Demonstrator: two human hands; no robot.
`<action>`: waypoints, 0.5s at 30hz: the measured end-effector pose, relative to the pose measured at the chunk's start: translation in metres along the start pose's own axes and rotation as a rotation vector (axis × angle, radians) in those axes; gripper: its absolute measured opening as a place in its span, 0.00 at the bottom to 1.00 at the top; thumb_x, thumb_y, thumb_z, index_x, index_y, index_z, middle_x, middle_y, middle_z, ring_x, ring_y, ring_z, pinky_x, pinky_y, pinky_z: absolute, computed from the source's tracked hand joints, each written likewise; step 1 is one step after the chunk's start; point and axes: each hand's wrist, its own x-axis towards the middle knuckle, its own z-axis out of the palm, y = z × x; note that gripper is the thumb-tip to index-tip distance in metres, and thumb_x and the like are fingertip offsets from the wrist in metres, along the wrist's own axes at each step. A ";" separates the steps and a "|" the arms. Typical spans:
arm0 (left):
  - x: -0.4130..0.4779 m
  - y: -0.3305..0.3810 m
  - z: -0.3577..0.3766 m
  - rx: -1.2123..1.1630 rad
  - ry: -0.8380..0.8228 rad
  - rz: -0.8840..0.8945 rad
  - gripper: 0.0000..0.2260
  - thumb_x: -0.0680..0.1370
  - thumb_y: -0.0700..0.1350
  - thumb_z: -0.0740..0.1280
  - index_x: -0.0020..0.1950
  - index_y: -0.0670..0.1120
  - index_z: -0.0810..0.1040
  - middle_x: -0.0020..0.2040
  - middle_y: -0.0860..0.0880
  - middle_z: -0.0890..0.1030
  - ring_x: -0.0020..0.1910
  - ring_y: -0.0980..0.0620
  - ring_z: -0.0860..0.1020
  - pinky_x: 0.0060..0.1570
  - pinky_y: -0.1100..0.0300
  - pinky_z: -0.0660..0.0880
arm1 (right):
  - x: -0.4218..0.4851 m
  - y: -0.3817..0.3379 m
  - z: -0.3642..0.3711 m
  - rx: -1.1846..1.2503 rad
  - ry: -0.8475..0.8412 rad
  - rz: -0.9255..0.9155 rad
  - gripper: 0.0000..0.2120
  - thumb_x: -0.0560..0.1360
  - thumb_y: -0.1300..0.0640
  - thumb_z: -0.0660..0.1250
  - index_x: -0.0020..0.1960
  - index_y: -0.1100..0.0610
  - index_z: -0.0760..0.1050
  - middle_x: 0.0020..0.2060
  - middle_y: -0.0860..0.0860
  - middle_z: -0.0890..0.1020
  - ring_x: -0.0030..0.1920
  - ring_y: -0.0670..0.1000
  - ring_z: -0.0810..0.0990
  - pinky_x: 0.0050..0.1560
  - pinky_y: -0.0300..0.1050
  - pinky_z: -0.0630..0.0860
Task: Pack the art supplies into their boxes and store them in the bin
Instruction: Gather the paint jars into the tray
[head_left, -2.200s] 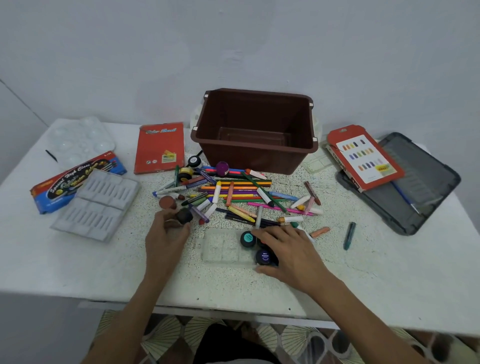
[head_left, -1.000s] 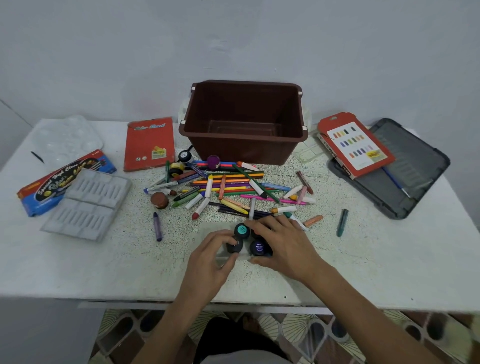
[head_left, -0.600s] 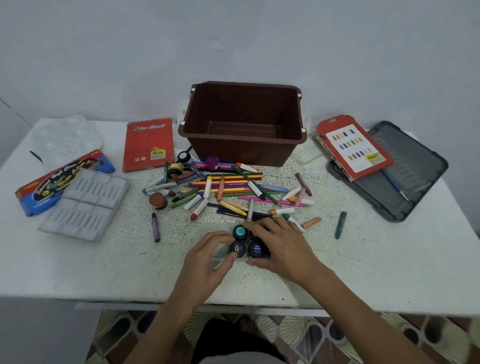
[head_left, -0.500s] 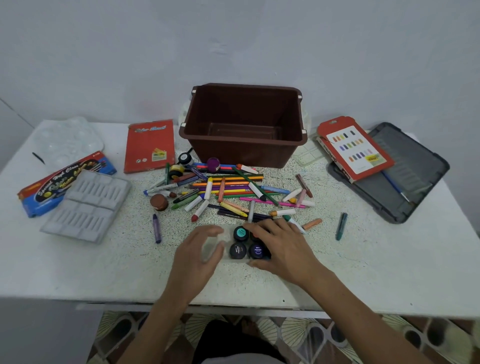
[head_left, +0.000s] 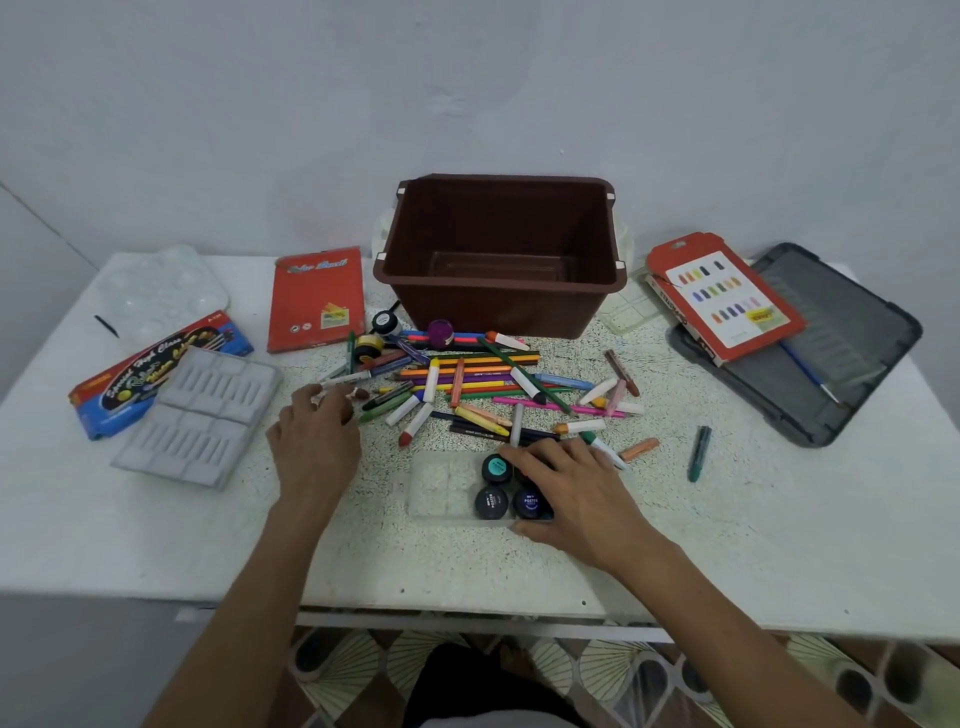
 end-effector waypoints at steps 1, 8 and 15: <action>0.001 -0.001 0.002 0.012 -0.002 0.004 0.15 0.77 0.40 0.66 0.63 0.46 0.76 0.64 0.38 0.74 0.59 0.35 0.73 0.58 0.42 0.67 | 0.000 -0.001 0.000 -0.002 -0.004 0.001 0.39 0.67 0.36 0.73 0.73 0.46 0.65 0.58 0.48 0.77 0.54 0.55 0.75 0.54 0.54 0.73; -0.019 0.017 -0.007 -0.313 0.090 0.119 0.12 0.73 0.37 0.71 0.52 0.44 0.70 0.49 0.44 0.76 0.45 0.46 0.76 0.43 0.58 0.71 | 0.001 -0.002 -0.001 0.008 -0.044 0.015 0.40 0.68 0.36 0.72 0.75 0.45 0.61 0.60 0.49 0.75 0.57 0.57 0.74 0.59 0.56 0.72; -0.065 0.040 0.001 -0.617 -0.169 0.401 0.20 0.72 0.38 0.75 0.62 0.47 0.76 0.56 0.51 0.75 0.54 0.56 0.76 0.59 0.67 0.70 | 0.002 -0.002 -0.001 0.011 -0.057 0.016 0.39 0.69 0.36 0.71 0.75 0.45 0.60 0.61 0.50 0.75 0.59 0.57 0.73 0.61 0.56 0.71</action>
